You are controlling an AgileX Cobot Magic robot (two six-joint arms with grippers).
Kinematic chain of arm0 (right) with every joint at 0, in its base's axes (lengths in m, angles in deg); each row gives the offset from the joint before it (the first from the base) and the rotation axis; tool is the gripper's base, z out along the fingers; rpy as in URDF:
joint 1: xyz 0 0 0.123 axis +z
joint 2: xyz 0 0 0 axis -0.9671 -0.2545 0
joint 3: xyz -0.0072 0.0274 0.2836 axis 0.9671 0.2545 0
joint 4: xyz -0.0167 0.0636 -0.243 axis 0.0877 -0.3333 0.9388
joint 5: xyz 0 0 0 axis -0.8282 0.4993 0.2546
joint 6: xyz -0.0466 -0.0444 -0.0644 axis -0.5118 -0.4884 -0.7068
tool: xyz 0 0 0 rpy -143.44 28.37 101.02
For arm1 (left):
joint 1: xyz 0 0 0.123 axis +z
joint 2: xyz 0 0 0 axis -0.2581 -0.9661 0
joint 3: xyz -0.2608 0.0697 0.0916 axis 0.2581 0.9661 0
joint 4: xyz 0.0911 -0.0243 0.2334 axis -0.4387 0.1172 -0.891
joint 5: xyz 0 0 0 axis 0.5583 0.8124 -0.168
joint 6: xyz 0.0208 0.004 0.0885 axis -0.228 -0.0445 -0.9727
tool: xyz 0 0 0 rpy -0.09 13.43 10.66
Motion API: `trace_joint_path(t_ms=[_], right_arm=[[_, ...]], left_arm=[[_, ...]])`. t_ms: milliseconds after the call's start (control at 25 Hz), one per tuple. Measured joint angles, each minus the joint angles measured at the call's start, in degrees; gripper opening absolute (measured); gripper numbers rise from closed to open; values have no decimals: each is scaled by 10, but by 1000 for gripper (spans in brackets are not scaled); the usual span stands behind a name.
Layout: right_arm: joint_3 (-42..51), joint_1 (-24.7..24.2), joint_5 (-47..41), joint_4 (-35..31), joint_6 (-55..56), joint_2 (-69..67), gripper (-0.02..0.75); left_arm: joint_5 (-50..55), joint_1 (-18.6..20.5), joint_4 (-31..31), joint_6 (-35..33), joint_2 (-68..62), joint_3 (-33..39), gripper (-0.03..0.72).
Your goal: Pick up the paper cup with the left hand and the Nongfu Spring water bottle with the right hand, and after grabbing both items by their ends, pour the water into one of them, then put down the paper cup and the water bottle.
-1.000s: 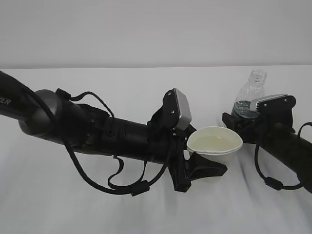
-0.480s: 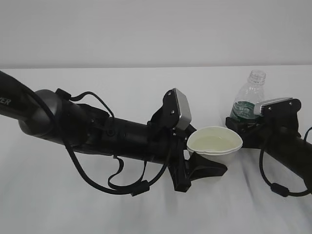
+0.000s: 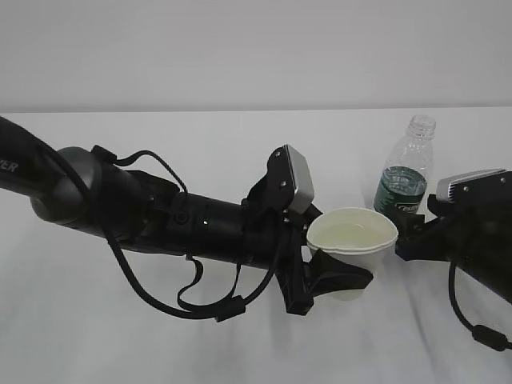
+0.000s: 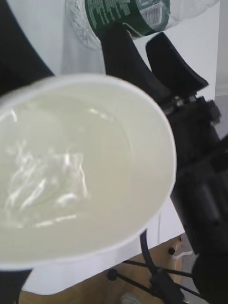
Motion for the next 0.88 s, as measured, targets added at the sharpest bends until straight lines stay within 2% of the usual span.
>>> trace_joint_path(t_ms=[360, 560, 880], right_arm=[[73, 0, 0, -7, 0, 89, 579], [114, 0, 0, -8, 0, 138, 579], [146, 0, 0, -8, 0, 205, 579]], left_arm=[[18, 0, 15, -11, 0, 0, 420], [21, 1, 45, -17, 0, 0, 420], [17, 36, 73, -18, 0, 0, 420]])
